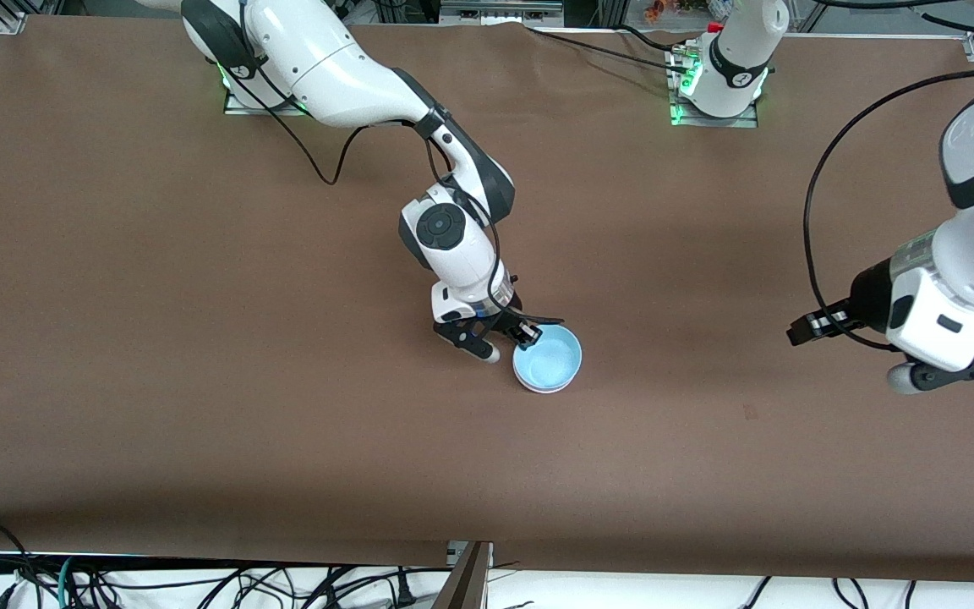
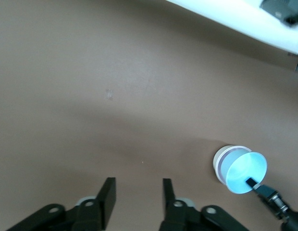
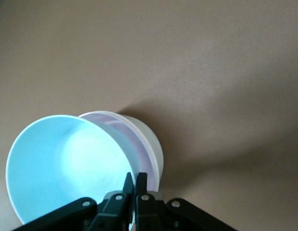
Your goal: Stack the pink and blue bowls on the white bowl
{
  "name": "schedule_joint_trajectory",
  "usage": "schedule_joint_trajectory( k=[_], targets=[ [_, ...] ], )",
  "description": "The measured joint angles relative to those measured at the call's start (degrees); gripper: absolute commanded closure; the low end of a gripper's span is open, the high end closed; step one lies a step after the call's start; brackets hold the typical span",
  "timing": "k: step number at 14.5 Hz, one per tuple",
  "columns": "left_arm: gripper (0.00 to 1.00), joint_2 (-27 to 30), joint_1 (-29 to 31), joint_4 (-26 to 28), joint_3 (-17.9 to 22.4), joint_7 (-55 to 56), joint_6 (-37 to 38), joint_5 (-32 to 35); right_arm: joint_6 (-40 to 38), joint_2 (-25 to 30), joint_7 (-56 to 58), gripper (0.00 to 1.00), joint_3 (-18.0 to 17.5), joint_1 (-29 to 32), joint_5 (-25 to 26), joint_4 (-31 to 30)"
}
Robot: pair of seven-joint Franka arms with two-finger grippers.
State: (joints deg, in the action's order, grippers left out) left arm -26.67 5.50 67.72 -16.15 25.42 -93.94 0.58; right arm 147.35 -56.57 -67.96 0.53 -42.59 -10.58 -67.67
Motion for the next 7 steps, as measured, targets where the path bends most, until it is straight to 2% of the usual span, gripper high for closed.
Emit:
schedule_joint_trajectory(
  k=[7],
  targets=[
    [0.36,0.3,-0.1,3.1,-0.4,-4.1,-1.9,6.4,-0.1,-0.2,0.0,1.0,0.6,0.0,2.0,0.0]
  ],
)
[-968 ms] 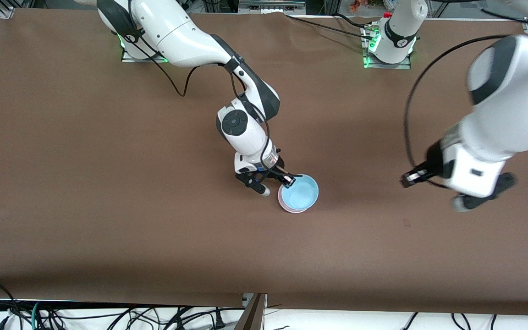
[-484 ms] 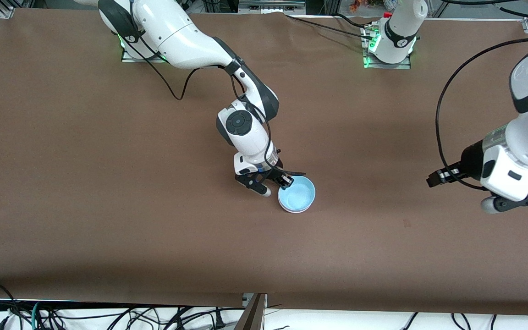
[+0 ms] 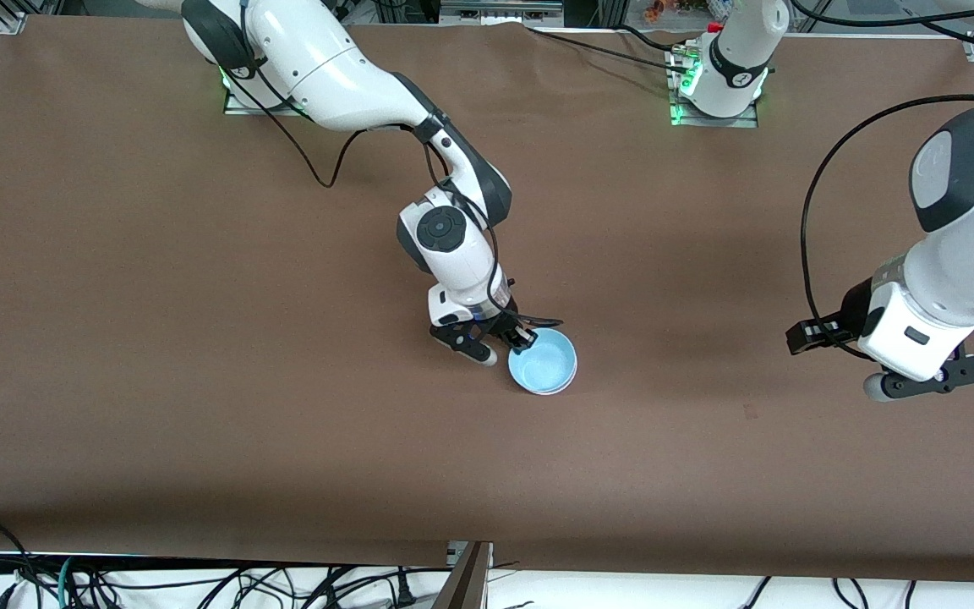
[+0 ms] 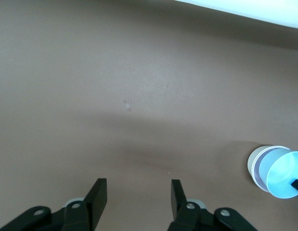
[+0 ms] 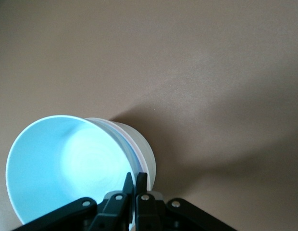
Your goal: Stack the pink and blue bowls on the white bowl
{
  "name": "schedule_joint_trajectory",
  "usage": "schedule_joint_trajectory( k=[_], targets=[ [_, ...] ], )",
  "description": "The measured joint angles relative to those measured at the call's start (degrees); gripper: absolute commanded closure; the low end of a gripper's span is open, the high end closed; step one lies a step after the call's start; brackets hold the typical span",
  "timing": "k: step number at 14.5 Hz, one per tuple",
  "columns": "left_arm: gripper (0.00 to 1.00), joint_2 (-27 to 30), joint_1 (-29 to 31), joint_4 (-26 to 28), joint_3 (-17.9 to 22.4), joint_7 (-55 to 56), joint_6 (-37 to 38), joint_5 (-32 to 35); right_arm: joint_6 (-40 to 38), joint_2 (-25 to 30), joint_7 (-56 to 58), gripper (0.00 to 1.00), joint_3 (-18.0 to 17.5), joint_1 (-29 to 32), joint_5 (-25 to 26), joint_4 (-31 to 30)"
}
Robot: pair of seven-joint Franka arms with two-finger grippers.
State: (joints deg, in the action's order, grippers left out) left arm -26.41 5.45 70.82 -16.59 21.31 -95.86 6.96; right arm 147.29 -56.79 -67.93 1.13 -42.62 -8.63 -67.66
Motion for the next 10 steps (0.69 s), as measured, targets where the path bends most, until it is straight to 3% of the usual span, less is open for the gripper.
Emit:
schedule_joint_trajectory(
  k=[1,2,3,5,6,9,10],
  targets=[
    [0.36,0.3,0.0,0.4,0.0,-1.6,0.0,0.1,0.0,0.0,0.0,1.0,0.0,0.0,0.1,0.0],
    [0.35,0.8,0.2,1.0,0.2,-3.3,-0.1,0.2,0.0,0.0,0.0,0.85,0.0,0.0,0.1,0.0],
    [0.35,1.4,0.6,1.6,0.2,-4.8,-0.2,0.3,0.0,0.0,0.0,0.63,0.0,0.0,0.1,0.0],
    [0.32,2.2,1.8,2.3,0.3,-7.2,-0.4,0.3,0.0,0.0,0.0,0.4,0.0,0.0,0.1,0.1],
    [0.32,2.6,2.4,2.7,0.3,-8.2,-0.5,0.3,0.0,0.0,0.0,0.34,0.1,0.0,0.1,0.3],
    [0.27,5.2,4.3,6.9,0.3,-11.7,-3.5,0.3,-0.5,0.0,0.0,0.0,0.3,0.0,0.1,2.1],
    [0.25,6.8,4.8,9.9,0.3,-12.1,-5.9,0.3,-1.6,0.0,0.0,0.0,0.5,0.0,0.1,2.9]
  ],
)
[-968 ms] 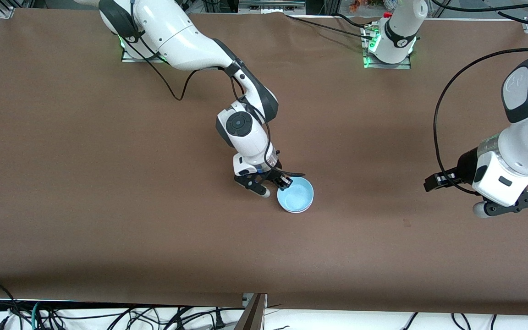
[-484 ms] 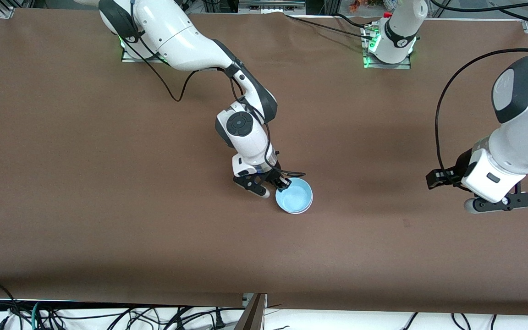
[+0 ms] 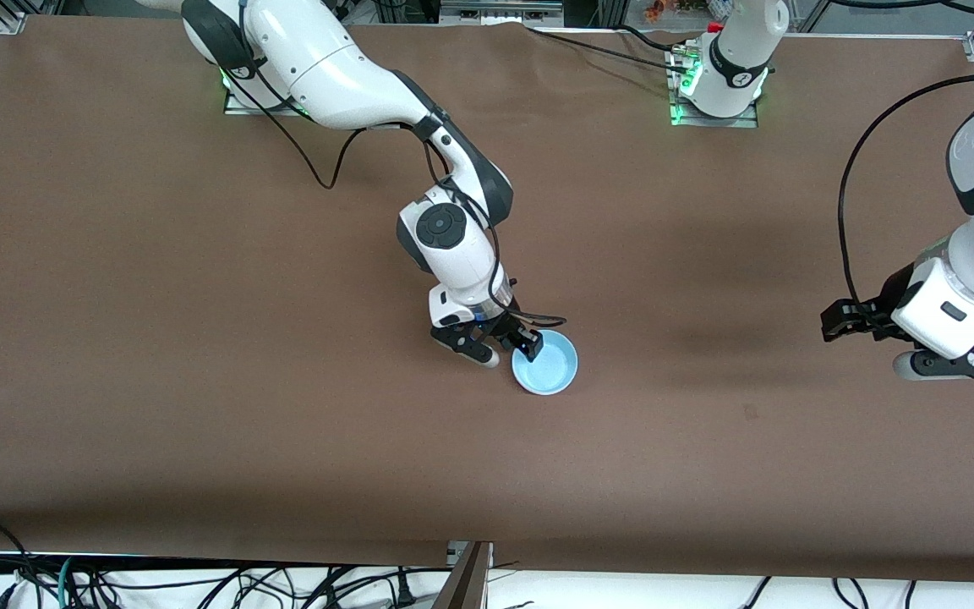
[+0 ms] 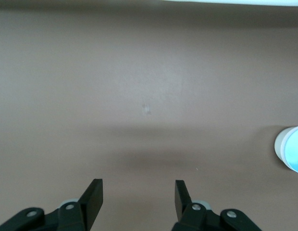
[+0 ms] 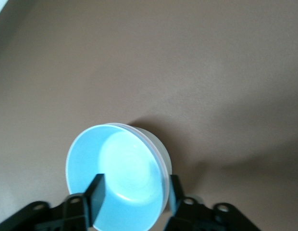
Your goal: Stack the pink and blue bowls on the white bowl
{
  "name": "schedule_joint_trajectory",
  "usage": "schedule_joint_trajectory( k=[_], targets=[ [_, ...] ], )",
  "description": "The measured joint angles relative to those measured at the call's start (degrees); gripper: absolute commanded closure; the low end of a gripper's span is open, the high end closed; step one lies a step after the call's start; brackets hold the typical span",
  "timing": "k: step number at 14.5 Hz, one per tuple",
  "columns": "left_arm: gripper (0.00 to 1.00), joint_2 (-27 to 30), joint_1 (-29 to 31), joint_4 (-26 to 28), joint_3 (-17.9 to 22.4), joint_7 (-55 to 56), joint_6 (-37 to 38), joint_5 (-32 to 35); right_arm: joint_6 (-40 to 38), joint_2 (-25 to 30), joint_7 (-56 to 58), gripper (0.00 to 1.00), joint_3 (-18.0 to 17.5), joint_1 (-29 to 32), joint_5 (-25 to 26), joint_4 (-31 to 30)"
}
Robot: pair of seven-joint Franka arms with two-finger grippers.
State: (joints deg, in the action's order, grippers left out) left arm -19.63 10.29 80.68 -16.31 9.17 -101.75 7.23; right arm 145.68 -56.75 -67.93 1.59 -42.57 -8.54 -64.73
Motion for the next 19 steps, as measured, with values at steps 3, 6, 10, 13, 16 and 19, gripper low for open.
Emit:
schedule_joint_trajectory(
  k=[3,6,10,13,16,19],
  targets=[
    [0.19,5.0,0.5,8.9,0.0,-0.4,-5.2,0.0,-4.9,1.6,3.2,0.0,2.4,0.7,0.5,2.8],
    [0.14,7.6,0.5,12.6,0.0,-0.4,-6.1,0.0,-14.3,6.6,14.6,0.0,4.7,5.0,0.4,3.3],
    [0.05,8.0,0.7,13.2,0.0,-0.4,-6.5,0.0,-31.2,14.2,31.2,0.0,4.9,16.0,-1.7,3.1],
    [0.0,8.0,0.7,13.2,0.0,-0.3,-6.9,-0.6,-41.5,21.2,44.2,0.0,5.0,22.7,-3.2,-0.1],
    [0.0,8.0,0.8,12.7,0.0,-0.3,-7.5,-1.9,-48.6,30.6,54.6,0.0,6.5,27.3,-3.2,-7.0],
    [0.0,8.0,0.8,11.8,0.0,-0.4,-7.5,-2.0,-52.3,41.3,60.5,0.0,10.3,28.3,-3.1,-16.6]
  ],
)
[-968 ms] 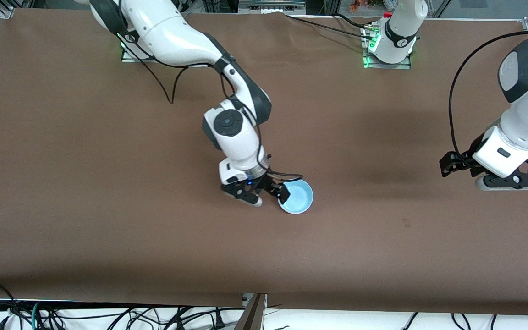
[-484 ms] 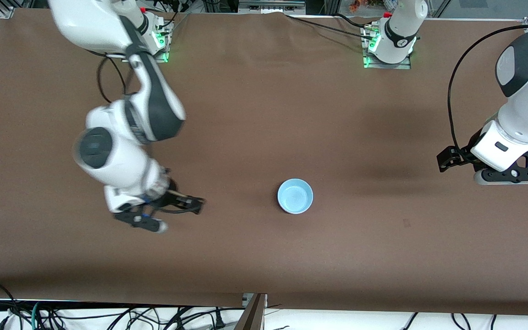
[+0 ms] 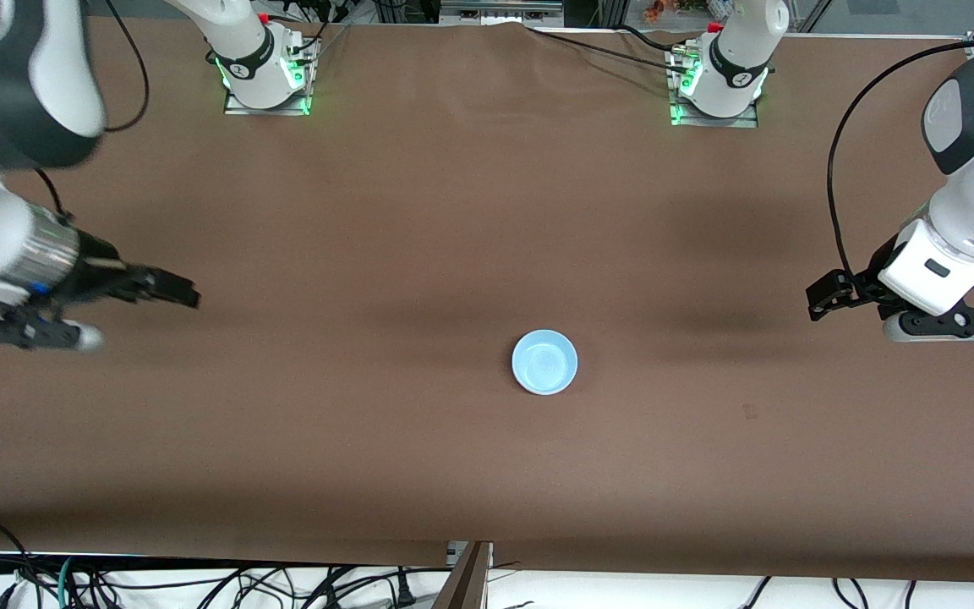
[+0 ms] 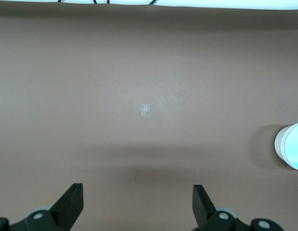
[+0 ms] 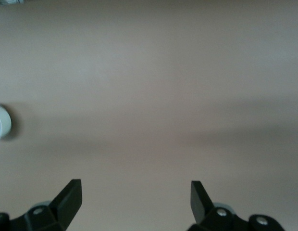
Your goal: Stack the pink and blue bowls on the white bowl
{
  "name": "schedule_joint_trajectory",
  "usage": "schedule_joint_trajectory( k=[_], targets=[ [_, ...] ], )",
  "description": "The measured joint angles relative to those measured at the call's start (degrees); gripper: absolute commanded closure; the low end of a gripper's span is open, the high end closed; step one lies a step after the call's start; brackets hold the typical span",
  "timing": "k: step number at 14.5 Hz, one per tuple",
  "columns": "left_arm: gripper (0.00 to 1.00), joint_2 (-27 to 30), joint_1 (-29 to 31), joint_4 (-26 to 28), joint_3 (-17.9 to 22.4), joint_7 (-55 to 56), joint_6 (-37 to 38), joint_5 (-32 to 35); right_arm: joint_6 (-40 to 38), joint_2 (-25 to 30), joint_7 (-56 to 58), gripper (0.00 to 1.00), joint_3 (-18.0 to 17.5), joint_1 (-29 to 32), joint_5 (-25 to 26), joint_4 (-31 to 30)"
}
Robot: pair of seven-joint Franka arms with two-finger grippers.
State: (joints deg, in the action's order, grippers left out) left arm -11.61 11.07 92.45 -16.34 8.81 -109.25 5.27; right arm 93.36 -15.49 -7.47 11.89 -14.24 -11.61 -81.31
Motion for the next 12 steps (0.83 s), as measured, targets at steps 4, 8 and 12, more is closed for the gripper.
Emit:
schedule_joint_trajectory(
  k=[4,8,12],
  targets=[
    [0.0,-0.1,0.1,-0.9,0.0,0.0,0.0,0.0,-0.9,10.2,1.1,0.0,-5.7,4.9,5.2,-9.3],
    [0.0,-0.3,0.2,-1.2,0.1,0.0,0.0,0.0,-1.4,14.1,1.0,0.0,-9.1,6.7,8.1,-12.3],
    [0.0,-0.4,0.2,-1.2,0.1,0.0,0.0,0.0,-1.4,14.1,1.0,0.0,-9.1,7.0,8.2,-12.2]
  ],
)
